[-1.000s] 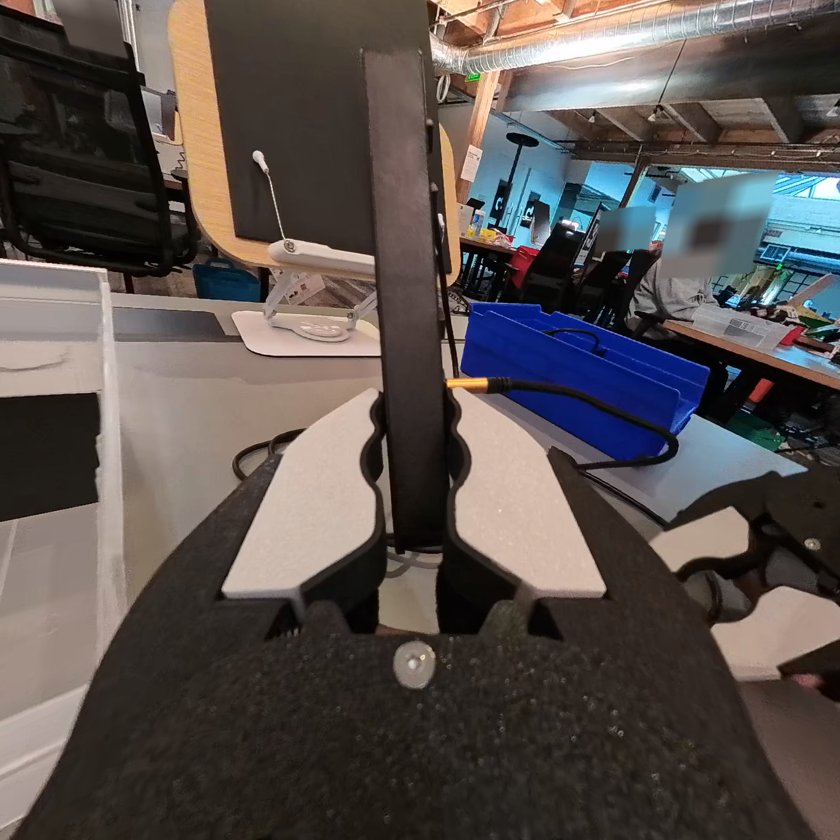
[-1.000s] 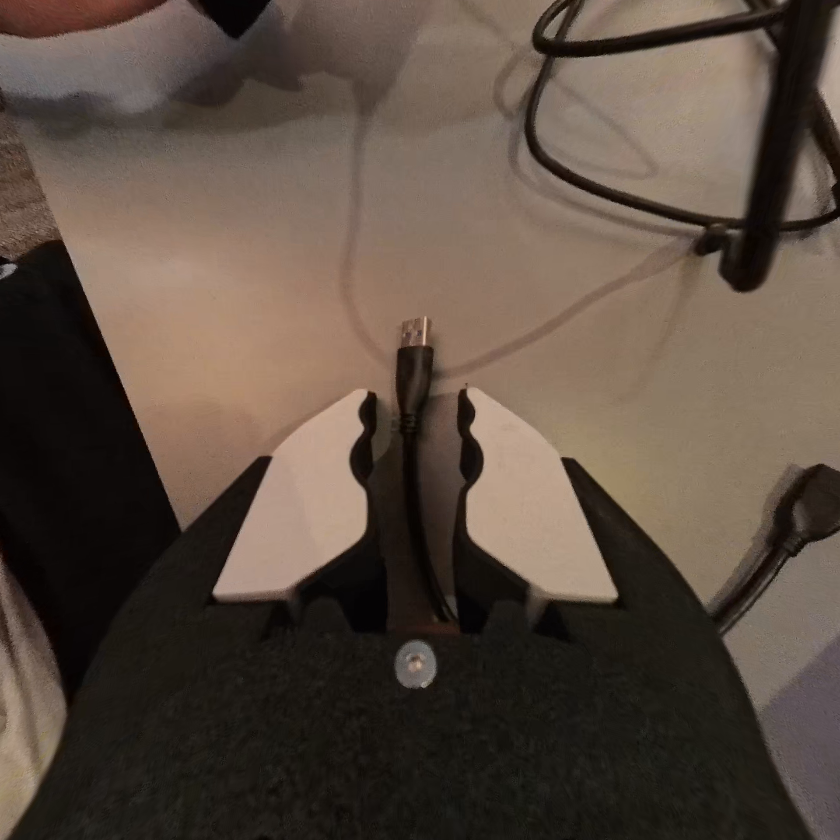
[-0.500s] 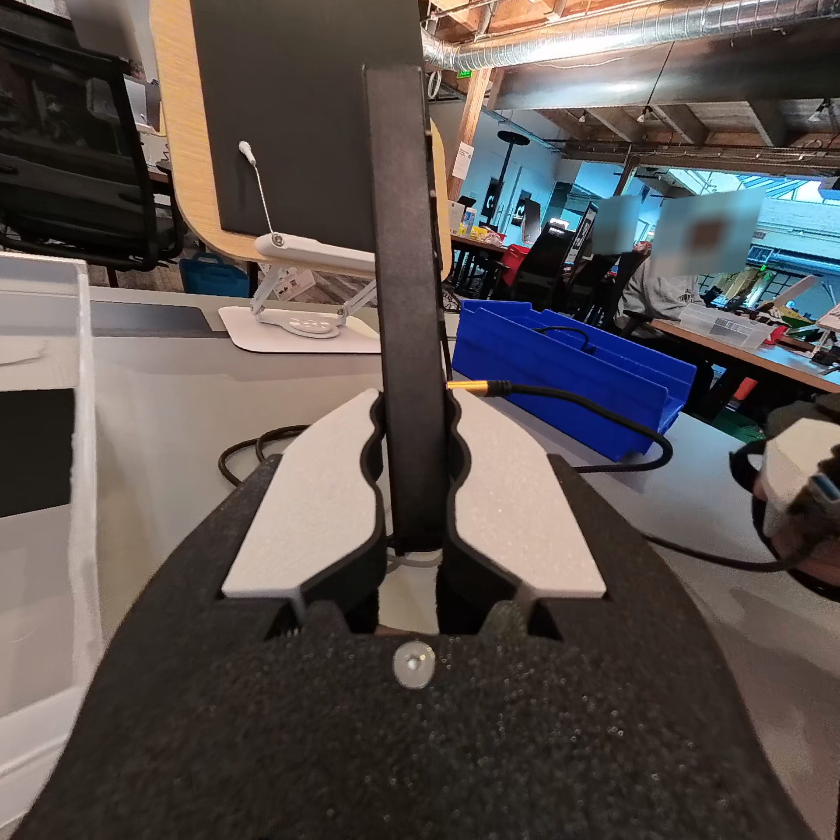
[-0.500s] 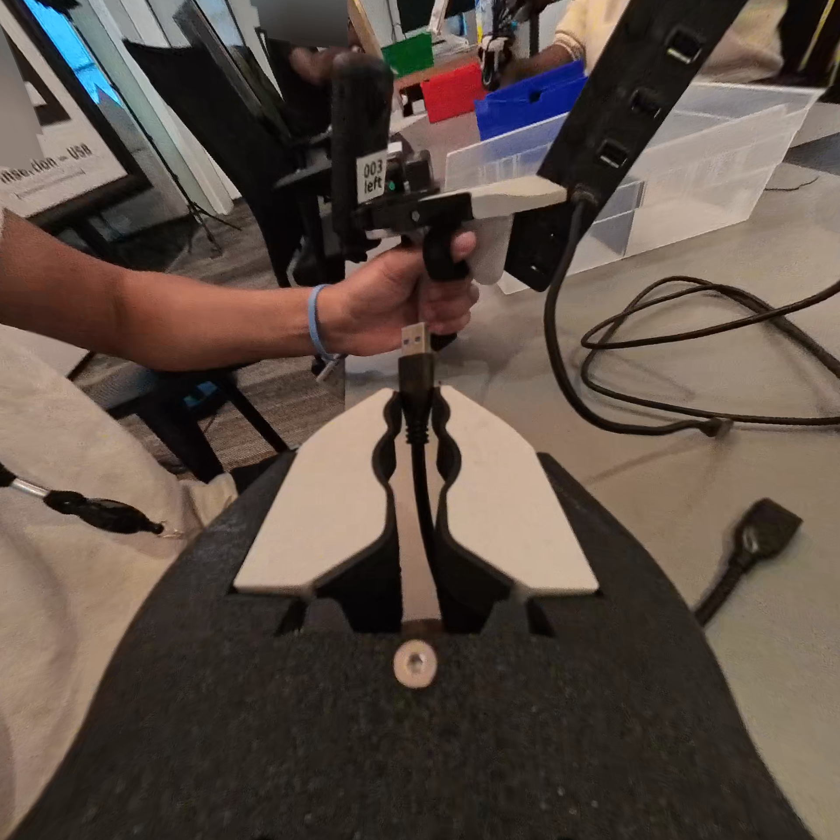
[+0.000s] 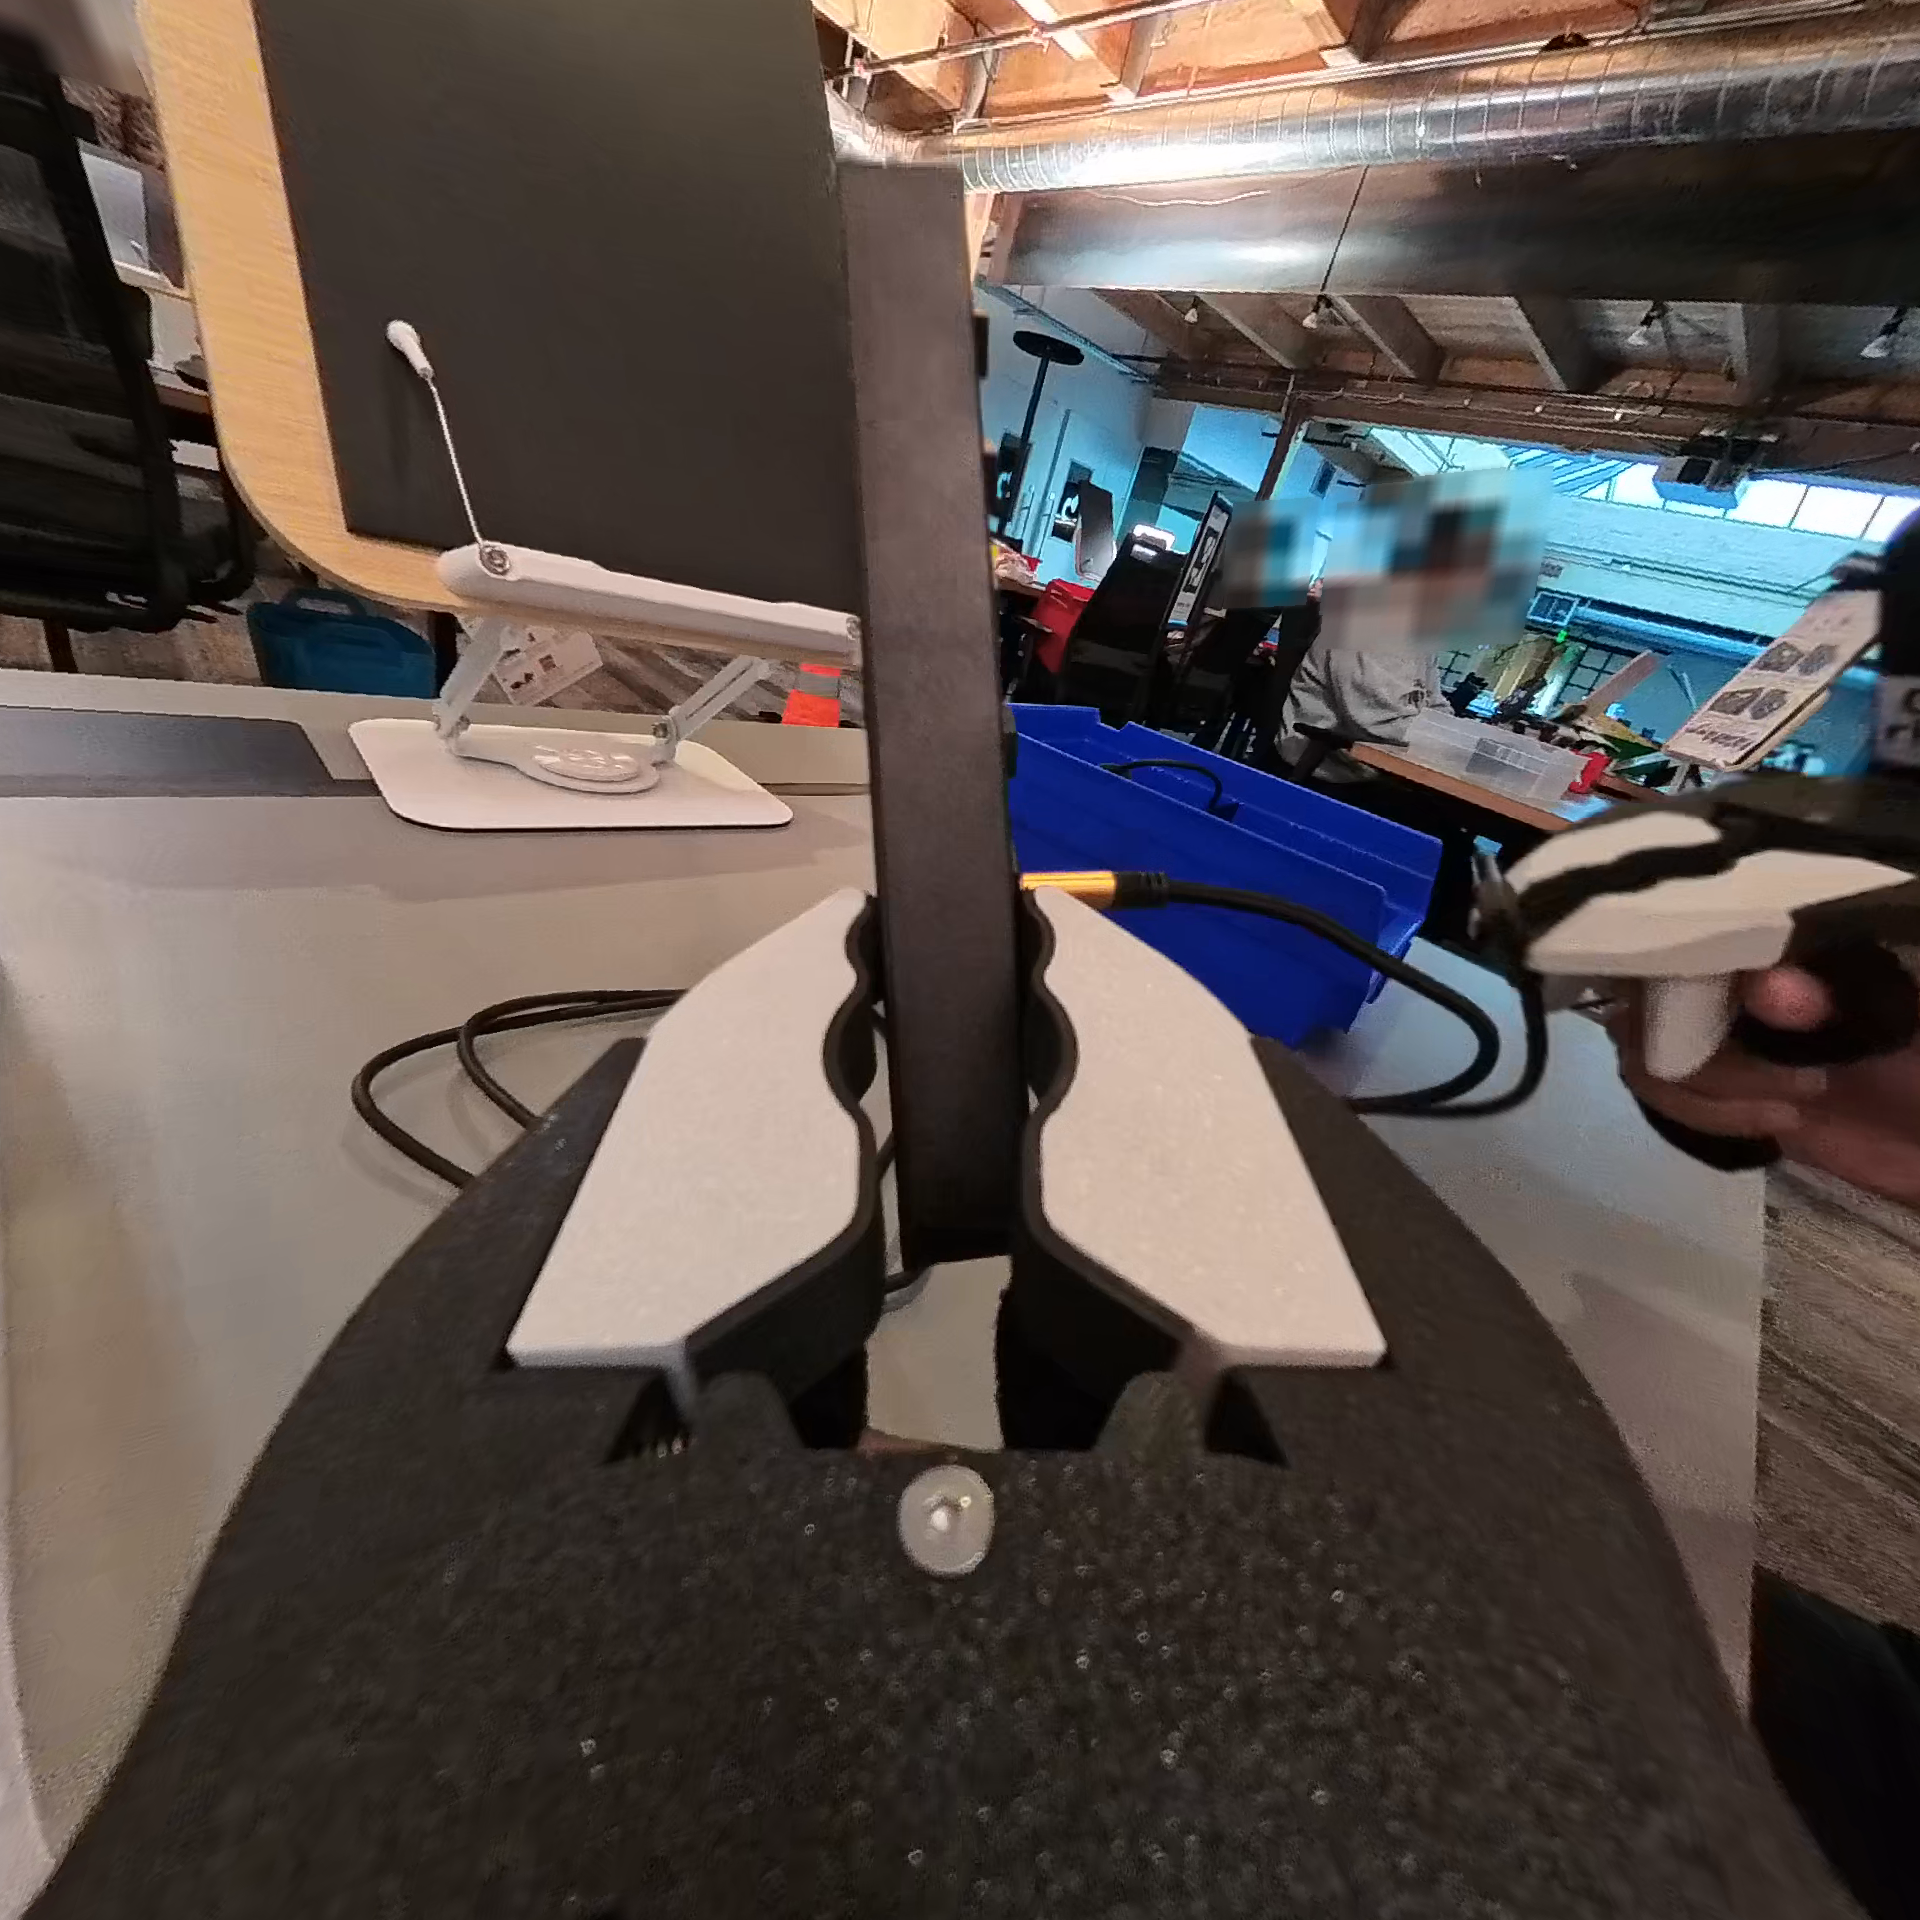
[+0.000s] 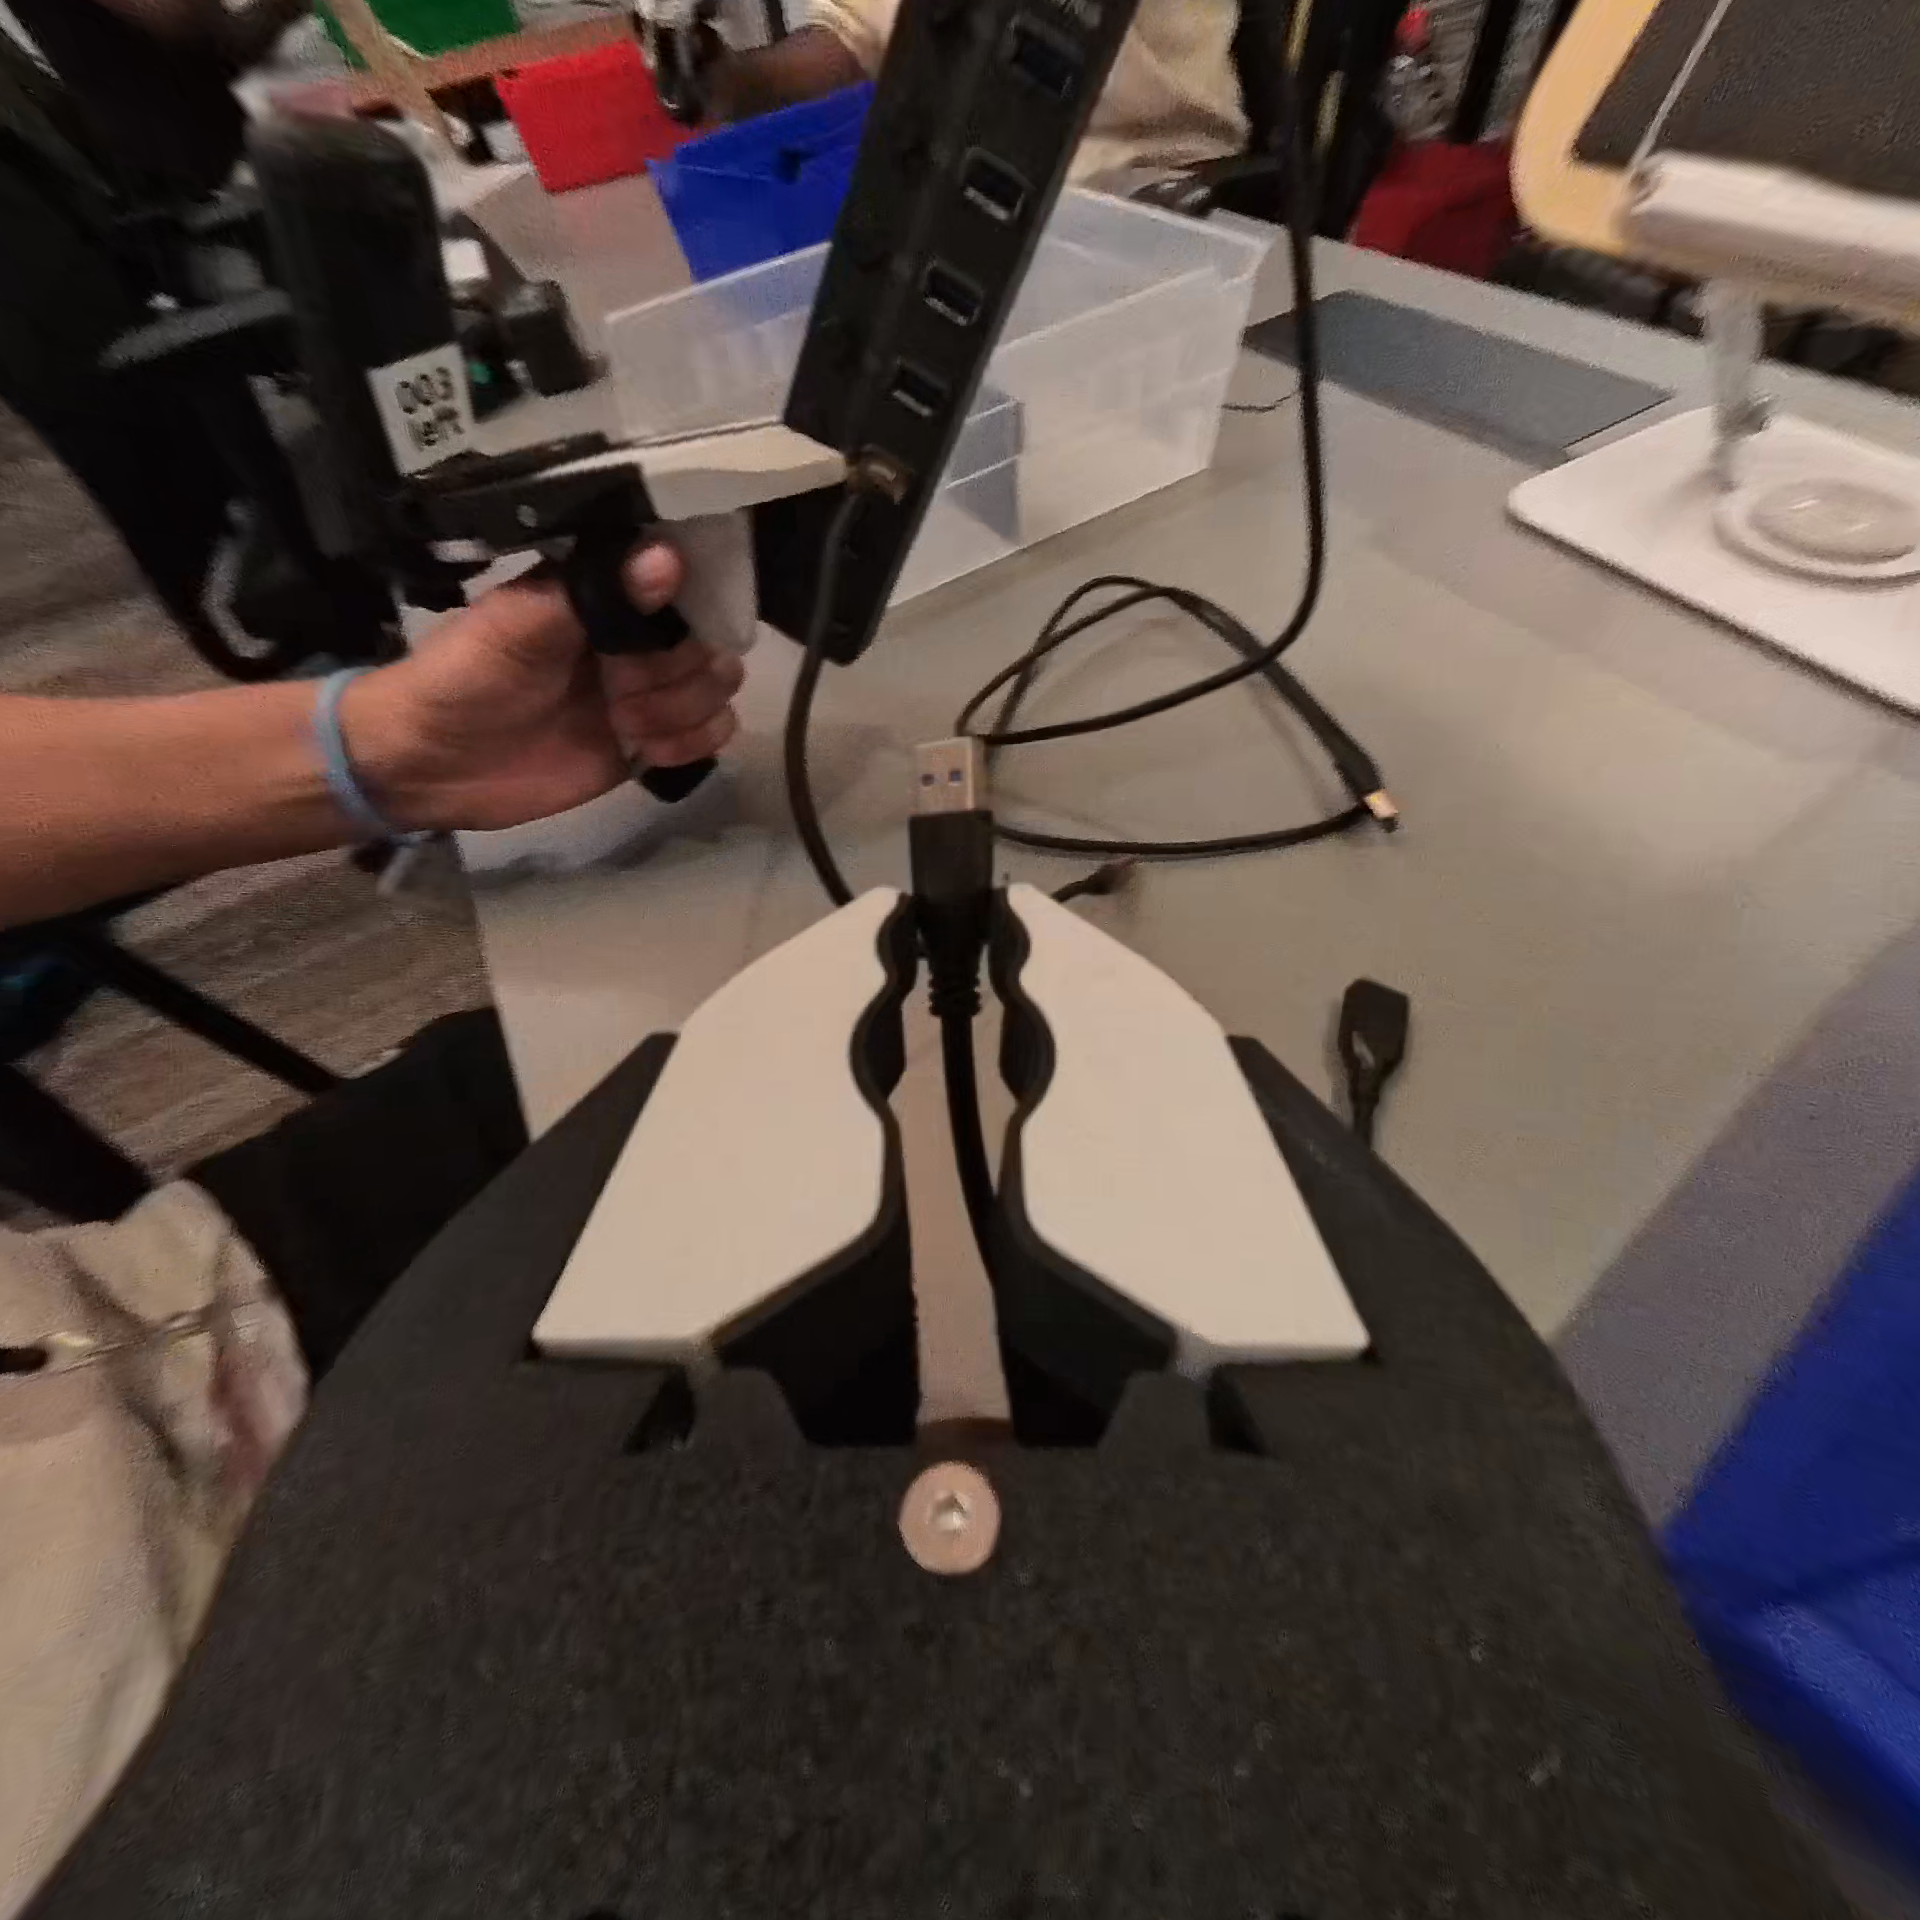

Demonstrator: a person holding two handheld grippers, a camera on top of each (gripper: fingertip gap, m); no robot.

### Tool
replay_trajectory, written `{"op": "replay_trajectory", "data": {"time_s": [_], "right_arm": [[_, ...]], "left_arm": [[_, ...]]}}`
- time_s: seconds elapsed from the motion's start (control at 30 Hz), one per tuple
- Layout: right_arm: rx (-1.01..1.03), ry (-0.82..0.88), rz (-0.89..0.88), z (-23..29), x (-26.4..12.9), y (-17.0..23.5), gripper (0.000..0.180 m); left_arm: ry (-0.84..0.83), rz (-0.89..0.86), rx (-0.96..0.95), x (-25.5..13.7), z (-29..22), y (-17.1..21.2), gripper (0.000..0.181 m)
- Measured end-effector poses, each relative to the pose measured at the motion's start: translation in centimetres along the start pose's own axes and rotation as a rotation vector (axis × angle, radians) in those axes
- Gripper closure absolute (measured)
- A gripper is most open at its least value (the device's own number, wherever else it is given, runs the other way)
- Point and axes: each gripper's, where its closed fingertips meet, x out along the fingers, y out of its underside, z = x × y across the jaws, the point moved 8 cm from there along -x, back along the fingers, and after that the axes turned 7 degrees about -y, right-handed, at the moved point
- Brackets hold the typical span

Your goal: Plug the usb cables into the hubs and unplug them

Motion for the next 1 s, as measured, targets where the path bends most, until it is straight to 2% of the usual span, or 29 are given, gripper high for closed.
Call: {"op": "replay_trajectory", "data": {"time_s": [0.07, 0.2, 0.4, 0.47, 0.53, 0.6, 0.67, 0.73, 0.8, 0.87, 0.9, 0.97, 1.0], "right_arm": [[-0.127, 0.176, 0.057, 0.0, 0.0, -1.1, 0.167], [-0.461, 0.413, 0.147, 1.0, 2.3, -3.1, 0.167], [-0.786, 0.528, 0.231, 1.6, 6.5, -3.7, 0.166], [-0.82, 0.538, 0.285, 0.8, 7.3, -2.9, 0.166], [-0.76, 0.526, 0.412, -0.8, 7.9, -1.3, 0.166], [-0.722, 0.538, 0.457, -2.2, 7.7, 0.4, 0.167], [-0.737, 0.603, 0.568, -3.6, 7.2, 2.3, 0.166], [-0.885, 0.722, 0.618, -4.1, 6.3, 3.6, 0.166], [-1.124, 0.796, 0.629, -3.4, 5.7, 4.3, 0.166], [-1.267, 0.796, 0.625, -2.6, 5.5, 4.8, 0.167], [-1.276, 0.762, 0.605, -2.2, 5.4, 4.9, 0.167], [-1.065, 0.552, 0.532, -1.2, 4.8, 4.4, 0.167], [-0.931, 0.44, 0.436, -0.4, 4.3, 3.5, 0.167]], "left_arm": [[0.012, 0.007, 0.001, 0.2, -0.2, 0.1, 0.157], [0.039, 0.039, -0.002, 0.3, -0.7, 0.3, 0.157], [0.047, 0.049, 0.045, 0.0, -1.2, 0.2, 0.157], [0.041, 0.052, 0.053, 0.0, -1.1, 0.1, 0.157], [0.033, 0.049, 0.054, -0.2, -1.0, 0.1, 0.157], [0.021, 0.045, 0.056, -0.3, -0.6, -0.1, 0.157], [0.005, 0.042, 0.056, -0.4, -0.2, -0.2, 0.157], [-0.011, 0.039, 0.057, -0.6, 0.3, -0.4, 0.157], [-0.026, 0.035, 0.051, -0.7, 0.8, -0.5, 0.157], [-0.036, 0.031, 0.041, -0.7, 1.2, -0.6, 0.157], [-0.039, 0.03, 0.036, -0.7, 1.3, -0.6, 0.157], [-0.039, 0.033, 0.034, -0.7, 1.4, -0.6, 0.157], [-0.041, 0.034, 0.038, -0.7, 1.4, -0.6, 0.157]]}}
